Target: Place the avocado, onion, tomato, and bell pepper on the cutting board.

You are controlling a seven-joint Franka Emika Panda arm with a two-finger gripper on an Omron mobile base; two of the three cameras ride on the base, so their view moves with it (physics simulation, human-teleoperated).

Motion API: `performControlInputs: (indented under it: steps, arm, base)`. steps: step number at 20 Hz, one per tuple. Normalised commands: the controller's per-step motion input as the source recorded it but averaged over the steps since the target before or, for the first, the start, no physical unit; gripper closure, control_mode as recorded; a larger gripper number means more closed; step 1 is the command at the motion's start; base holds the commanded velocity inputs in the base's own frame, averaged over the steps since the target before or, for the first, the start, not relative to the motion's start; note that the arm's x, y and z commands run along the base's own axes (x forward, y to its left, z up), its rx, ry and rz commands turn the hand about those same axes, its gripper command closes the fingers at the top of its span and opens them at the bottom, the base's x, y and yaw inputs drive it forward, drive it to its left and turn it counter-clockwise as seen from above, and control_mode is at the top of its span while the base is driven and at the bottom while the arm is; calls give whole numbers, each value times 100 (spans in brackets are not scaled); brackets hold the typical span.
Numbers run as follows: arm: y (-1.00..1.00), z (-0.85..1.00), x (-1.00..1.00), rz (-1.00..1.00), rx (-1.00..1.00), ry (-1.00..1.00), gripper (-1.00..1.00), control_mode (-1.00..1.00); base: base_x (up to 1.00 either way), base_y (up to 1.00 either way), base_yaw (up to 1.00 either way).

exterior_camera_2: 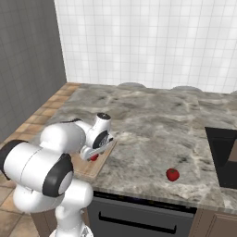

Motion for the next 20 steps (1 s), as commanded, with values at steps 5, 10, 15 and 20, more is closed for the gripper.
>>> performControlInputs:
  steps: [5,10,15,20]
  arm:
    - [5,1,0,0,0,0,-100,-100]
    - [3,22,0,0,1,0,-100,-100]
    - [0,48,0,0,4,0,-100,-100]
    - [0,59,-7,0,1,0,-100,-100]
  base:
    - [0,0,0]
    - [0,0,0]
    - [0,0,0]
    - [0,0,0]
